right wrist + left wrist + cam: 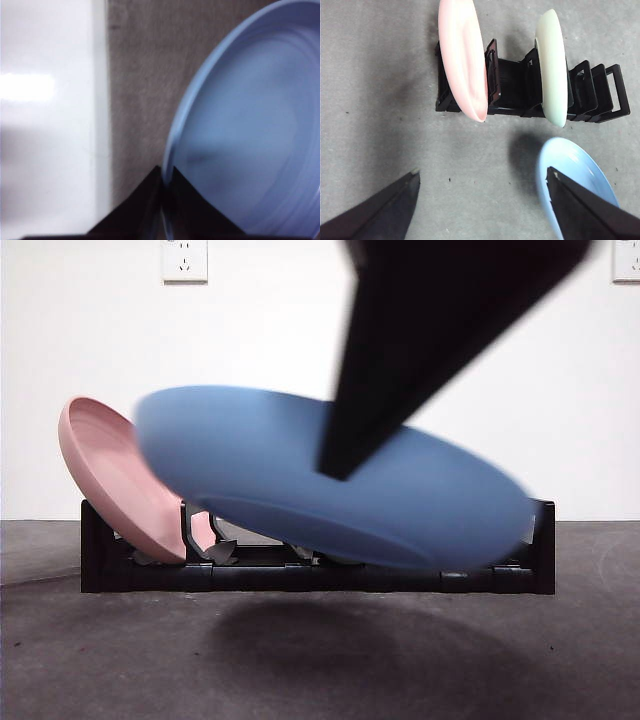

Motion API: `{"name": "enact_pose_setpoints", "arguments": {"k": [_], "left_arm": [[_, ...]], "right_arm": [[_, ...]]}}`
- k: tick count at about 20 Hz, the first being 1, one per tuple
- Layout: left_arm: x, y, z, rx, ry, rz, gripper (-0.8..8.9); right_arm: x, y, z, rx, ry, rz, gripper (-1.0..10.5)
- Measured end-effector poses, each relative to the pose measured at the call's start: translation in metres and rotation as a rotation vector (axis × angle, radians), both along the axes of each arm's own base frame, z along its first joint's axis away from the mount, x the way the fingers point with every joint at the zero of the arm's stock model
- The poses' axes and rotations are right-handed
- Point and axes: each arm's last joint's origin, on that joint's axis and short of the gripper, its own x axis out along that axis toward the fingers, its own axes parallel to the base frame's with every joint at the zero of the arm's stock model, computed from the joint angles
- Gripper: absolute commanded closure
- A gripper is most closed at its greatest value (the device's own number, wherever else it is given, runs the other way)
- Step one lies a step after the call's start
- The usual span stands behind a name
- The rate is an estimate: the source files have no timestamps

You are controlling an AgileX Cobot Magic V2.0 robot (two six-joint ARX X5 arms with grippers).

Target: Place the plate

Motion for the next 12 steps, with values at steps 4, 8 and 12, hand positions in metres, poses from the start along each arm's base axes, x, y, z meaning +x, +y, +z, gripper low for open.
{"name": "enact_pose_setpoints", "arguments": {"k": [4, 8, 12], "left_arm": [[0.000, 0.000, 0.000, 0.008, -0.004, -0.008, 4.09], [0.000, 0.000, 0.000, 0.019, -0.010, -0.020, 4.09], [0.000, 0.000, 0.000, 0.026, -0.014, -0.028, 4.09]], "right_arm": [[0.019, 0.020, -0.011, -0.067, -0.006, 0.007, 9.4], [0.031, 0.027, -0.032, -0.132, 0.018, -0.019, 9.4], [0.036, 0.036, -0.046, -0.150, 0.025, -0.021, 9.4]]}}
